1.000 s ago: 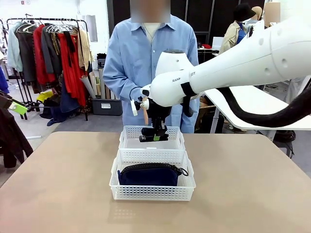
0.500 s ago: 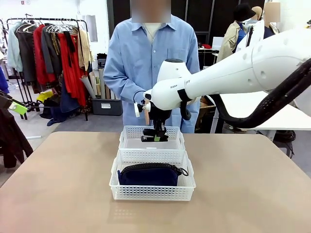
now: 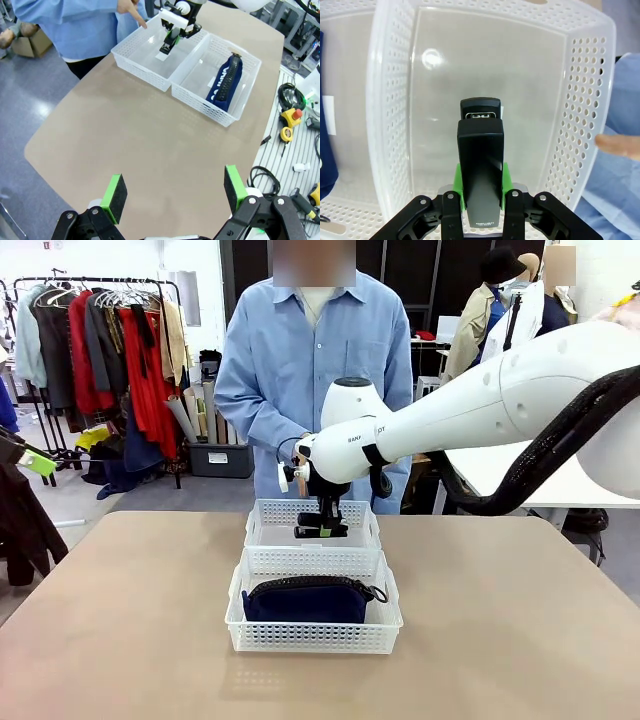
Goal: Distribute items into two baskets.
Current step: Place the picked Stapler into the Organizing basket as instructed by the person.
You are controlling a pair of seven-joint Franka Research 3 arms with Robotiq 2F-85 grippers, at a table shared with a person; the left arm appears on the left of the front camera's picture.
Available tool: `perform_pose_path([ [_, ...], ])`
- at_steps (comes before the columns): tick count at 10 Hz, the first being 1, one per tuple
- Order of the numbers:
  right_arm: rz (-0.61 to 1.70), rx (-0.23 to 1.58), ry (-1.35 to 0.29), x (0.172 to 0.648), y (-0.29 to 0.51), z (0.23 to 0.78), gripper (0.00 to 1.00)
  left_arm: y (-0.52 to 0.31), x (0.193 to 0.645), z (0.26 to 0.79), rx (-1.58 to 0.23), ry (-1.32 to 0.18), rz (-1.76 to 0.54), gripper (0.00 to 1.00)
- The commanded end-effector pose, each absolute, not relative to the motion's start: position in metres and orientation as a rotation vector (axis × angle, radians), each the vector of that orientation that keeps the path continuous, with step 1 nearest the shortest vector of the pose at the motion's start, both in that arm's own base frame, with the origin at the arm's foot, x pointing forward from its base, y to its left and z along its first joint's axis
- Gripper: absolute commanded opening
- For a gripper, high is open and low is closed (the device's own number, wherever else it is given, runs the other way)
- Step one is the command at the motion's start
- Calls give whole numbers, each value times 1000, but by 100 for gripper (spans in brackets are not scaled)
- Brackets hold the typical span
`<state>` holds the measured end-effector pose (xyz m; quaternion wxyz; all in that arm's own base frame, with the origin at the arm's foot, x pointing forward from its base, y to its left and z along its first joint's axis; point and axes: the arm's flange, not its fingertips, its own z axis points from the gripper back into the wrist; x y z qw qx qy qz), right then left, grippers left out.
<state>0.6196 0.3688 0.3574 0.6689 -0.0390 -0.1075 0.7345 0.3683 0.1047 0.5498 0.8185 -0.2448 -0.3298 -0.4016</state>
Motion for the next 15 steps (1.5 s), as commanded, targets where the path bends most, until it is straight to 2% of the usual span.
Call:
perform_pose_path([
  [1, 1614, -128, -243, 621, 366, 354, 0, 104, 368, 550, -535, -720, -863, 100],
  [10, 1587, -96, -166, 619, 361, 335, 0, 104, 368, 550, -535, -720, -863, 100],
  [11, 1584, -89, -162, 620, 361, 335, 4, 104, 368, 550, -535, -720, -863, 100],
  [15, 1587, -63, -164, 620, 361, 339, 82, 104, 368, 550, -535, -720, -863, 100],
])
